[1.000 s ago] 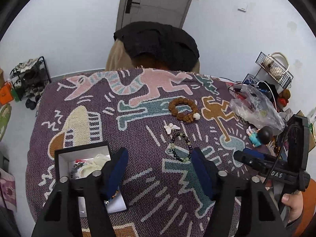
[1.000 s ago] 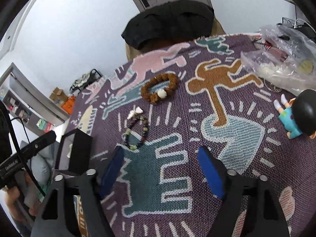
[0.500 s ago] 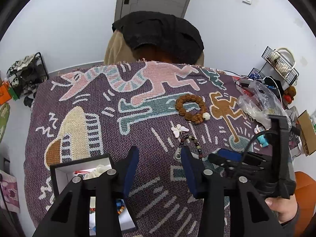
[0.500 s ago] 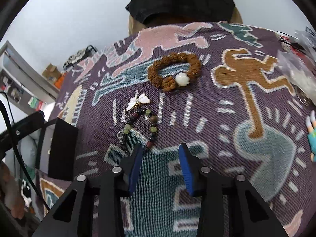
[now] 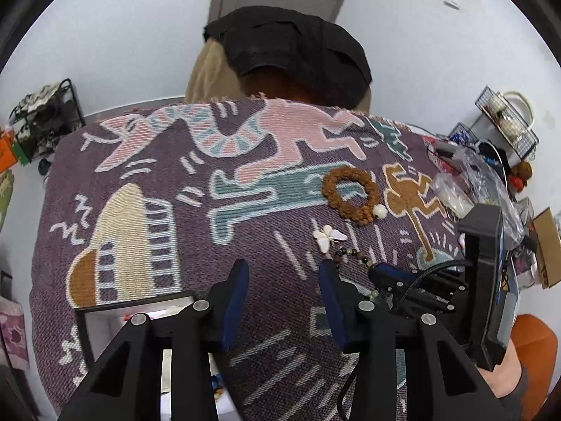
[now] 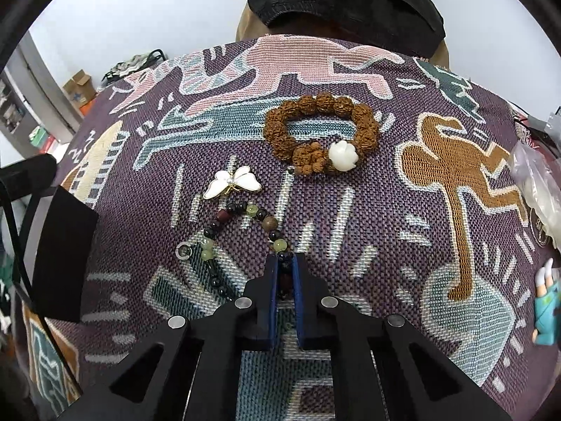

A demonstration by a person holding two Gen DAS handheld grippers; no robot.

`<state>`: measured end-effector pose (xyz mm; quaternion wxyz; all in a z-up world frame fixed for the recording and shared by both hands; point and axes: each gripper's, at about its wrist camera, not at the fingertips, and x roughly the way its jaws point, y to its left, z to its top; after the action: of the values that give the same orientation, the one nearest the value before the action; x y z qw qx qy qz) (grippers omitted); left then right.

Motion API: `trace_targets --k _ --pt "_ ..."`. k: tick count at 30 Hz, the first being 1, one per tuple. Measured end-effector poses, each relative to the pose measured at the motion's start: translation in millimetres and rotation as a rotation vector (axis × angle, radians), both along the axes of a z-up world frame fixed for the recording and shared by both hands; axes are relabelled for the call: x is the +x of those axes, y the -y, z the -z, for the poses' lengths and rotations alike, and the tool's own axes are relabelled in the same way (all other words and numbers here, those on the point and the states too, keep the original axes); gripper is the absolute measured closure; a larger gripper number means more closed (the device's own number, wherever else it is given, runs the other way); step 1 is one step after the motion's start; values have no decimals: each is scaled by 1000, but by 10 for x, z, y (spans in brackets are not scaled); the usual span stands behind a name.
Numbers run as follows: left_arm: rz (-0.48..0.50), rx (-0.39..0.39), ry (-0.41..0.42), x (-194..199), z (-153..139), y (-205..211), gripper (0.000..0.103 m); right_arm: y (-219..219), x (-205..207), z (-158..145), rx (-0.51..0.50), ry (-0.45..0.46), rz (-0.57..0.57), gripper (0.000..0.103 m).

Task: Organize jewelry
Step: 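Grasp the beaded bracelet with the right gripper while the left gripper grasps its clasp ring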

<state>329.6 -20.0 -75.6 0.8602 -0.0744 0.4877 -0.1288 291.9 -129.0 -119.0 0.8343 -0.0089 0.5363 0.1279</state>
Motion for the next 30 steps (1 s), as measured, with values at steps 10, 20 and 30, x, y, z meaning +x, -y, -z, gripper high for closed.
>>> trace_targets --k 10,20,30 --pt "86 53 -70 91 226 421 68 625 -55 -198 120 35 105 94" --pt "102 52 -203 240 537 624 79 903 -133 -296 186 64 143 94" --pt "86 103 -247 295 708 738 81 1026 -212 -254 218 63 151 94"
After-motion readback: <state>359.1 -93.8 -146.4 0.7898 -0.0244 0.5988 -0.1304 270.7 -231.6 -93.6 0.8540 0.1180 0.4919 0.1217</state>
